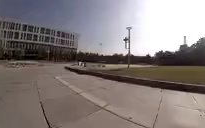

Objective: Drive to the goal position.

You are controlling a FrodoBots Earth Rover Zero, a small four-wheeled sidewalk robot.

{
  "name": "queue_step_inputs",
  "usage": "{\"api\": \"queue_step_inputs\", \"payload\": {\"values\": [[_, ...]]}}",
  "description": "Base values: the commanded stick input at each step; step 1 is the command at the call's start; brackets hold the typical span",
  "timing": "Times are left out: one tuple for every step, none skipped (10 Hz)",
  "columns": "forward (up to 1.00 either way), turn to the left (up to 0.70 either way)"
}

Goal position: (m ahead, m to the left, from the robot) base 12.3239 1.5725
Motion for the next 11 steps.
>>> {"api": "queue_step_inputs", "payload": {"values": [[0.7, 0.01], [0.7, 0.01], [0.7, 0.01], [0.7, 0.01], [0.7, 0.26], [0.7, 0.36], [0.7, 0.36], [0.7, 0.36], [0.7, 0.36], [0.7, 0.36], [0.7, 0.36]]}}
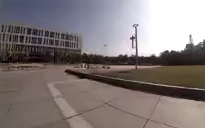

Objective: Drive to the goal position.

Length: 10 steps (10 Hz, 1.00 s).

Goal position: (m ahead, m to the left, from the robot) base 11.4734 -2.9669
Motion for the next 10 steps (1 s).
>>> {"api": "queue_step_inputs", "payload": {"values": [[0.7, 0.36], [0.7, 0.13], [0.7, 0.01], [0.7, 0.01], [0.7, 0.01], [0.7, 0.01], [0.7, 0.01], [0.7, 0.01], [0.7, 0.01], [0.7, 0.01]]}}
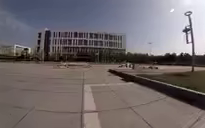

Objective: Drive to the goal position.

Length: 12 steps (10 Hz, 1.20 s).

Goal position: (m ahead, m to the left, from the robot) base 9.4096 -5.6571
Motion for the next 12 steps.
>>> {"api": "queue_step_inputs", "payload": {"values": [[0.7, 0.01], [0.7, 0.01], [0.7, 0.01], [0.7, 0.01], [0.7, 0.01], [0.7, 0.01], [0.7, 0.01], [0.7, 0.01], [0.7, 0.01], [0.7, 0.01], [0.7, 0.01], [0.7, 0.01]]}}
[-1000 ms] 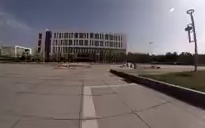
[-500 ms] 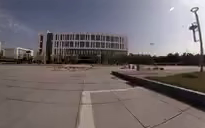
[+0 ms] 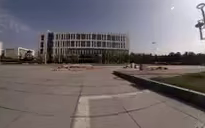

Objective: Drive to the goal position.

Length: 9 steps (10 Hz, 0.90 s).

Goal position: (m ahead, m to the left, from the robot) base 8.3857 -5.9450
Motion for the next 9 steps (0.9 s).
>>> {"api": "queue_step_inputs", "payload": {"values": [[0.7, 0.01], [0.7, 0.01], [0.7, 0.01], [0.7, 0.01], [0.7, 0.01], [0.7, 0.01], [0.7, 0.01], [0.7, 0.01], [0.7, 0.01]]}}
